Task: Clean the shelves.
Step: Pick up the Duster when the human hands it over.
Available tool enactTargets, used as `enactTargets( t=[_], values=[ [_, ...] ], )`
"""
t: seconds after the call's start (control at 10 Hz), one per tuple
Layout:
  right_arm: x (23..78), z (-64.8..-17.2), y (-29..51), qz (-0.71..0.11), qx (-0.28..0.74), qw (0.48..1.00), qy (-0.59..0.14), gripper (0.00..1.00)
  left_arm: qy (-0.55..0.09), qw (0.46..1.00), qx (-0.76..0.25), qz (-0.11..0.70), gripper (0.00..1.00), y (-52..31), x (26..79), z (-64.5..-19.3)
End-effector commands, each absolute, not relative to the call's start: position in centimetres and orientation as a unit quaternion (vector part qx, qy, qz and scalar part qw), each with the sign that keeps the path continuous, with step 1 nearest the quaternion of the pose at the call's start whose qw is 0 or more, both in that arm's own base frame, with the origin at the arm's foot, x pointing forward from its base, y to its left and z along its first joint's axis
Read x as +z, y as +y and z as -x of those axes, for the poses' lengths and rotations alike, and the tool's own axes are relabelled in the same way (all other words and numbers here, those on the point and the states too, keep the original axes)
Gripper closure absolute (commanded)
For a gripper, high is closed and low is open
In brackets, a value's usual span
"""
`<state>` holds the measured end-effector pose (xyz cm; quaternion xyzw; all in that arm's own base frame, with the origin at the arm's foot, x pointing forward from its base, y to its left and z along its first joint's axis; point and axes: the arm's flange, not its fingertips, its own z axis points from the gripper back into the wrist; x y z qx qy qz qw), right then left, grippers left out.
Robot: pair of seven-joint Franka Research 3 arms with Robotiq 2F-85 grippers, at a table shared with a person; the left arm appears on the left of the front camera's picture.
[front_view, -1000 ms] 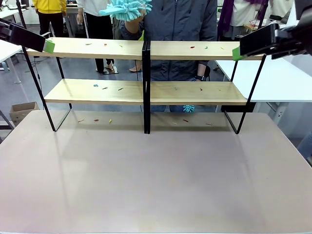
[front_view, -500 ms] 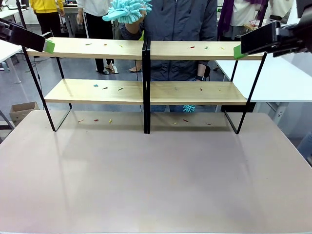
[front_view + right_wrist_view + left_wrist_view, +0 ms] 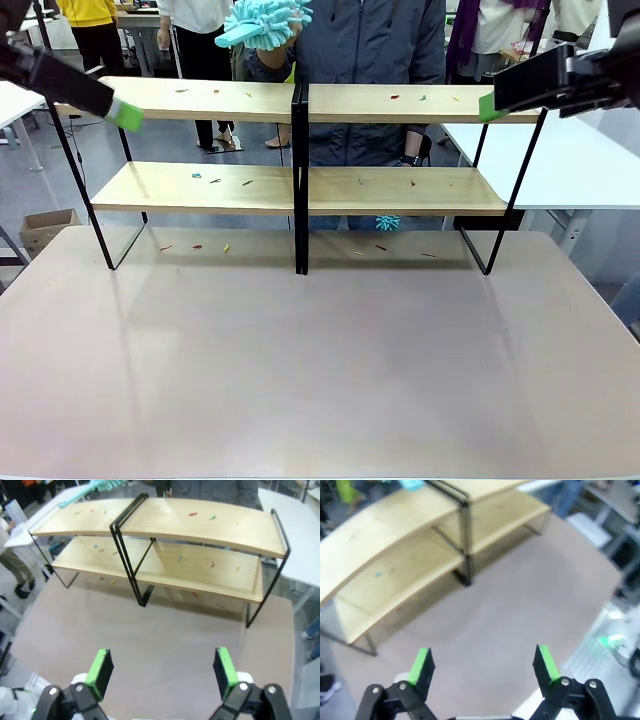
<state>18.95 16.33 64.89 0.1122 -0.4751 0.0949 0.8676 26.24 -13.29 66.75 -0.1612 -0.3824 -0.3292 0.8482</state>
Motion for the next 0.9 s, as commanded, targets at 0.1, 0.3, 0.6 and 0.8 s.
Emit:
enactTargets(
  t=[0.1, 0.3, 0.6, 0.8],
  values=[
    [64.8, -18.9, 16.3, -0.114, 0.094, 0.869, -0.473, 0.00, -0.061, 0.799, -0.368, 0.472, 0.00, -12.1, 70.6, -38.4],
    [64.8, -18.9, 16.3, -0.114, 0.094, 0.869, -0.473, 0.00, -0.121, 0.802, -0.228, 0.539, 0.00, -10.3, 69.8, -38.9],
    [64.8, -18.9, 16.3, -0.114, 0.094, 0.869, -0.473, 0.00, -0.211, 0.805, -0.311, 0.459, 0.00, -12.8, 69.1, -40.6],
    [64.8, -18.9, 16.3, -0.114, 0.094, 0.869, -0.473, 0.00, -0.210, 0.792, -0.170, 0.548, 0.00, -13.3, 67.7, -47.0]
  ],
)
